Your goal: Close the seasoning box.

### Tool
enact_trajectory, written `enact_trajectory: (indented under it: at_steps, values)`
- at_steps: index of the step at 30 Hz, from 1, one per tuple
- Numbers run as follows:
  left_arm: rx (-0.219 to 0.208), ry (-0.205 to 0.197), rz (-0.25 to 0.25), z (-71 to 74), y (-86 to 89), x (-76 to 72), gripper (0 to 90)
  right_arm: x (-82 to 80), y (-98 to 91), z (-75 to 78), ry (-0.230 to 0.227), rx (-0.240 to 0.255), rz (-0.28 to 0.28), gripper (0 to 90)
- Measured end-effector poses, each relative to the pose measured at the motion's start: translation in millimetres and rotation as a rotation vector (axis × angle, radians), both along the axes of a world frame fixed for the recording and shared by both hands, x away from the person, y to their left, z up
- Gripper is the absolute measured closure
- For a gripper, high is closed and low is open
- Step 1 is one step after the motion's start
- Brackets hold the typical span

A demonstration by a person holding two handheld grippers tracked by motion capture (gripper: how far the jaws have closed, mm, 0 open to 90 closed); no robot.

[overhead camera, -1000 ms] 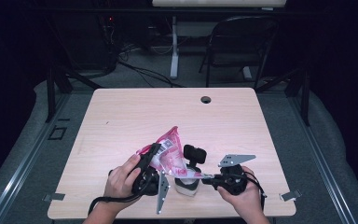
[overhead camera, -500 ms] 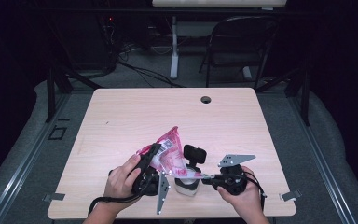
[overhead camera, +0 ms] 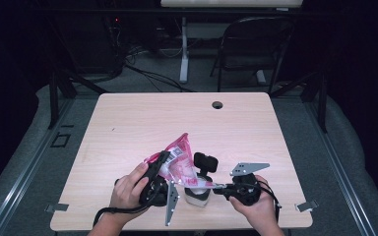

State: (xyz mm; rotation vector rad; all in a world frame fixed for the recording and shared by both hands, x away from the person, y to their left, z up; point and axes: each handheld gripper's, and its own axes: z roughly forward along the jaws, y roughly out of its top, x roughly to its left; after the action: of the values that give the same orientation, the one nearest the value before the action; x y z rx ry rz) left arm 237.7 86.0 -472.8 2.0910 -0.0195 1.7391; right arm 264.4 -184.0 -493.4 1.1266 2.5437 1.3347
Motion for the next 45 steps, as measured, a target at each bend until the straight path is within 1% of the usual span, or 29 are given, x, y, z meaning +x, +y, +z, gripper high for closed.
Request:
enact_trajectory:
  at_steps: [1,2,3,7,8,16,19,31,33,36,39,45]
  values:
    - [0.003,-0.006,-0.002,0.4,0.0,0.1,70.1,0.0,0.0,0.0,0.0,-0.001,0.0,90.0]
    - [-0.001,0.001,-0.001,0.1,0.0,0.1,70.1,0.0,0.0,0.0,0.0,0.0,0.0,90.0]
    - [0.004,-0.006,-0.003,0.5,0.0,0.1,70.1,0.1,-0.2,0.1,0.0,-0.002,0.0,90.0]
    - [0.002,-0.001,0.0,0.2,-0.1,-0.1,70.1,0.0,0.3,-0.5,0.001,0.001,-0.002,90.0]
    - [0.005,-0.007,-0.003,0.5,-0.2,-0.1,70.1,0.1,0.2,-0.5,0.001,-0.001,-0.001,90.0]
    - [0.004,0.0,0.0,0.6,-0.2,-0.7,70.1,0.2,0.4,-1.1,0.002,0.004,-0.004,90.0]
    - [0.004,-0.008,-0.005,0.5,-0.4,-0.6,70.1,0.4,-0.2,-0.9,0.002,-0.001,-0.003,90.0]
    - [0.001,-0.008,-0.01,0.6,-1.0,-1.3,70.1,0.2,-0.1,-1.3,0.002,0.003,-0.009,90.0]
    - [0.005,-0.009,-0.009,1.3,-1.1,-2.0,70.1,0.2,-0.1,-1.5,0.002,0.003,-0.008,90.0]
    - [0.003,-0.003,-0.006,1.3,-1.2,-2.6,70.1,0.5,-0.2,-1.7,0.004,0.005,-0.008,90.0]
    - [0.005,-0.01,-0.012,1.3,-1.5,-2.5,70.1,0.6,-0.2,-2.2,0.005,0.005,-0.01,90.0]
    - [0.007,-0.008,-0.01,1.7,-1.6,-3.1,70.1,0.6,-0.4,-2.3,0.005,0.005,-0.011,90.0]
